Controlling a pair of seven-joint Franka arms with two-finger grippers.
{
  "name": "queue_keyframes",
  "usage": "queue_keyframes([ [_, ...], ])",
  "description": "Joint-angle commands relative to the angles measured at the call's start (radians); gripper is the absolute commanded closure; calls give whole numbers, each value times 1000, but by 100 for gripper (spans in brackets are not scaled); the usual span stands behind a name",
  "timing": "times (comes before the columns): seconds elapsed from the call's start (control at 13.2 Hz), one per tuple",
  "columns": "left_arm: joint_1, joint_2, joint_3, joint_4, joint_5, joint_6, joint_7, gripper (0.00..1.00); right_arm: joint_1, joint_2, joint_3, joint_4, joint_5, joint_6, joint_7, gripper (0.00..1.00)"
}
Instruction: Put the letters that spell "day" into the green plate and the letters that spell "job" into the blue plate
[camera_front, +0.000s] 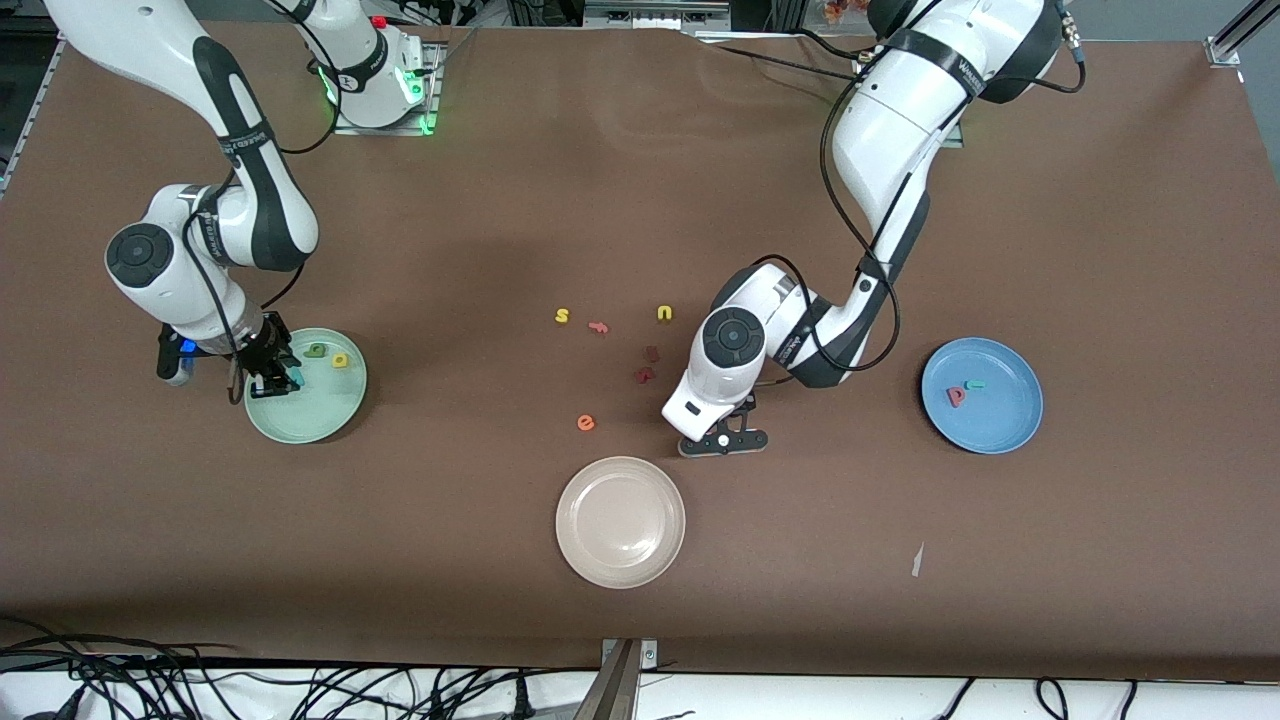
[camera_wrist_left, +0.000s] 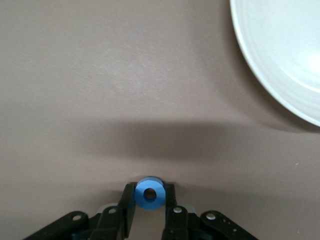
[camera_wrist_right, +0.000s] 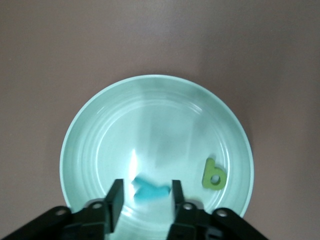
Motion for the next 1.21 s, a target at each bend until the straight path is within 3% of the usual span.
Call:
queue_keyframes([
  [0.0,86,-81,-21,9,9,-142,67,95,-17,-10,9,-4,-9,-8,-23,33],
  [0.15,178,-153,-59,-87,-5,-160,154,95,-23,-19,9,-8,-9,-10,-25,29],
  [0.3,267,-273,-61,-270,-5,-150,290,95,-23,-42,9,-8,-9,-10,-25,13],
  [0.38,319,-343,-62,-361,-8,-127,370,95,-23,-64,9,-8,-10,-11,-27,12],
  [0.46,376,-400,-74,-436,-9,-110,433,95,-29,-91,9,-8,-18,-18,-25,0],
  [0.68,535,-493,-96,-595,-8,-43,611,98,-38,-185,11,-4,-44,-109,-152,0],
  [0.91,669,-562,-96,-791,-6,170,760,99,-72,-318,12,8,-67,-252,-438,0],
  [1.06,714,-564,-93,-828,4,220,767,99,-86,-384,21,91,-67,-434,-615,0],
  [1.14,734,-556,-93,-828,15,218,774,93,-95,-386,35,176,-67,-564,-713,0],
])
